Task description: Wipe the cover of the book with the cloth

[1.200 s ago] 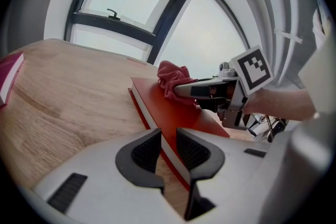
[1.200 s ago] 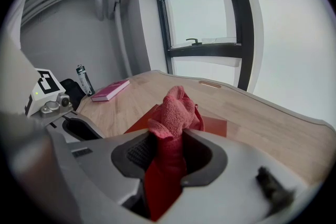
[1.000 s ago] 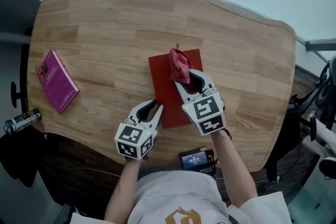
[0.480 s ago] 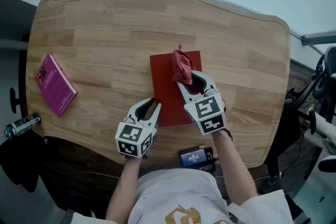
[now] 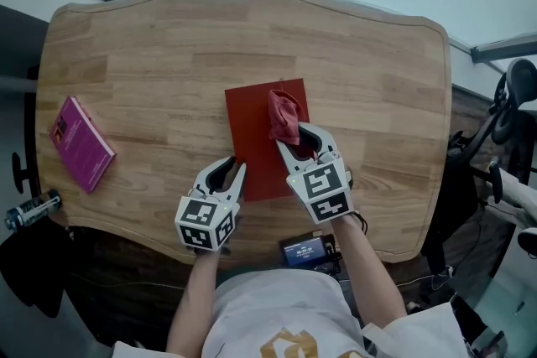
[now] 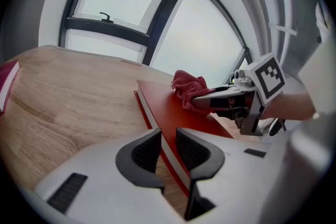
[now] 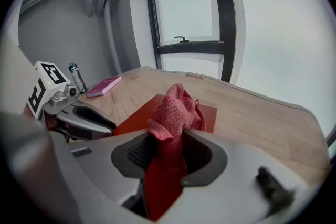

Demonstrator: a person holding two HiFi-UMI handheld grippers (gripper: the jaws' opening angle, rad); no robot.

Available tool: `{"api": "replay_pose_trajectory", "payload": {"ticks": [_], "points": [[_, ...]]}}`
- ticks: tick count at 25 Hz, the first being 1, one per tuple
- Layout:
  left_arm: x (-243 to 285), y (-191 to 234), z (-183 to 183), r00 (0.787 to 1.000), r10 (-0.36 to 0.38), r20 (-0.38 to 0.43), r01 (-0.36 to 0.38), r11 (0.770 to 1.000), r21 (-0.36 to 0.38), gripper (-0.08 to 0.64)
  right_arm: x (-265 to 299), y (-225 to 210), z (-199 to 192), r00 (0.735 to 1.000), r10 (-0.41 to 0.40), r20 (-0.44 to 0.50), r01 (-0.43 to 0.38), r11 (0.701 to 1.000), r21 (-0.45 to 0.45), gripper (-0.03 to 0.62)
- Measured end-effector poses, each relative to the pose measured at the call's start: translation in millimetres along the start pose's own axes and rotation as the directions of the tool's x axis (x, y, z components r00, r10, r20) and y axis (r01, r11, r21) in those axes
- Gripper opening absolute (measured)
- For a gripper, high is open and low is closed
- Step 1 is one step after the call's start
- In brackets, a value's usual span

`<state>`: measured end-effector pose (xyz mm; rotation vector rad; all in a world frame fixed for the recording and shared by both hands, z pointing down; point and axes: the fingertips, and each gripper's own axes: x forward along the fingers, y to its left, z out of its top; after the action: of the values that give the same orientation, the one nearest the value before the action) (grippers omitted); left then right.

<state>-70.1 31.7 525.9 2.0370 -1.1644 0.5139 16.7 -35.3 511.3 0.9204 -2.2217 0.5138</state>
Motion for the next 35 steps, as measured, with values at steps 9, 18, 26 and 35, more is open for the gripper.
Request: {"api": "replay_pose_trajectory", "payload": {"ticks": [9,18,26,35], "points": [[-0.3,0.9,-0.2,1.000,0.009,0.003,-0.009,1.000,0.002,0.095,-8.0,13.4,-11.3,1.000,0.001,-0.002,-0.001,1.000,0.017,0.143],[0.7,-0.6,-0.9,1.000,0.002,0.013,-0.002,1.000,0.001,0.094,-20.1,33.2,-28.1,1.000,0.005,-0.014,-0.004,1.000,0.024,0.143],[0.3,-0.5,-0.6,1.000,0.002,0.021,-0.002,1.000,-0.003,0.094,-27.4,49.0,-37.1,1.000,0.011,-0.021,-0.011,1.000,0.016,0.144],[0.7,-0.9,-0.5,1.000,0.000,0.024,0.000,1.000,0.002,0.094,-35.7,62.5,-48.3,0.999,0.028,-0.039,-0.027,1.000,0.004,0.143]]}}
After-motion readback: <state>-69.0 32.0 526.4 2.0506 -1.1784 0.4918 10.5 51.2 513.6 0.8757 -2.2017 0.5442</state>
